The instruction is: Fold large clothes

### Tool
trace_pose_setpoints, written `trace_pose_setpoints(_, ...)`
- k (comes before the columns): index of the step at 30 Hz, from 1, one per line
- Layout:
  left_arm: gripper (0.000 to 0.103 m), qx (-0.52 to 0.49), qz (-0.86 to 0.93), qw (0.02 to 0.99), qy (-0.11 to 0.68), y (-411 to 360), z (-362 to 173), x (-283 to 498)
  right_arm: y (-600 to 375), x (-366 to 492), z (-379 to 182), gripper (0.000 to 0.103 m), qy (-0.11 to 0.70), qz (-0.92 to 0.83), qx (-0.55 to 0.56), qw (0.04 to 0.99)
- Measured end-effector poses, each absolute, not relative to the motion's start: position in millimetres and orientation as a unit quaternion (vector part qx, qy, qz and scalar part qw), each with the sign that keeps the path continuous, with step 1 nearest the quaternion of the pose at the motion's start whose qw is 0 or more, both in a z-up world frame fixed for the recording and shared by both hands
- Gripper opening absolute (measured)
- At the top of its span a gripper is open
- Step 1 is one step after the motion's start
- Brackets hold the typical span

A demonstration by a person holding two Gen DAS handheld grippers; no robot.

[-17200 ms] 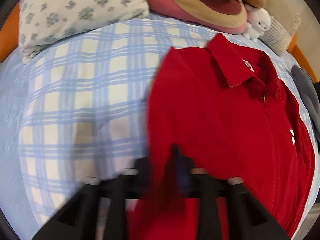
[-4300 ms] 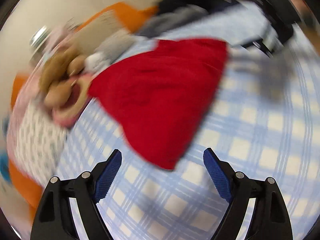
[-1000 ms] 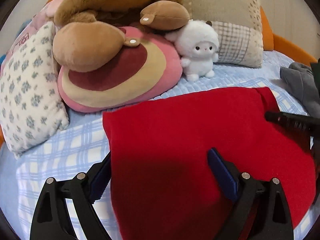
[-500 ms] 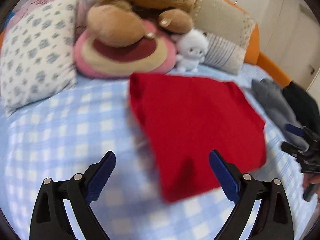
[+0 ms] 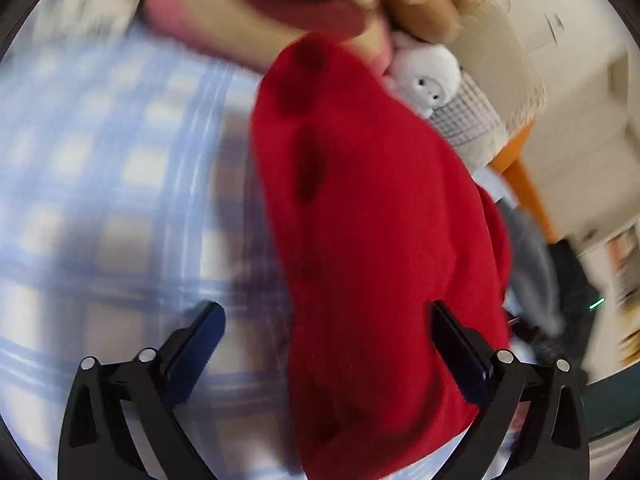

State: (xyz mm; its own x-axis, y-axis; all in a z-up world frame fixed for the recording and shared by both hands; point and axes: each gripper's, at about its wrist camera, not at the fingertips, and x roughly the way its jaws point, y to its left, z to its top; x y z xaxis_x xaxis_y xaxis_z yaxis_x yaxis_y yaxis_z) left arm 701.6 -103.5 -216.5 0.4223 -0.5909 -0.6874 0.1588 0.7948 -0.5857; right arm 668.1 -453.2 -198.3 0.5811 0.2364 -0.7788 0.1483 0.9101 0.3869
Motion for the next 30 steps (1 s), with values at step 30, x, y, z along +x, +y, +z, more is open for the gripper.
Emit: trace_pose_setpoints(30,0.101,-0.265,-0.322,0.719,0.557,-134.3,-233.8,739.4,-452.3,736.6,-220.9,0.099,0.542,0.153,0.46,0.687)
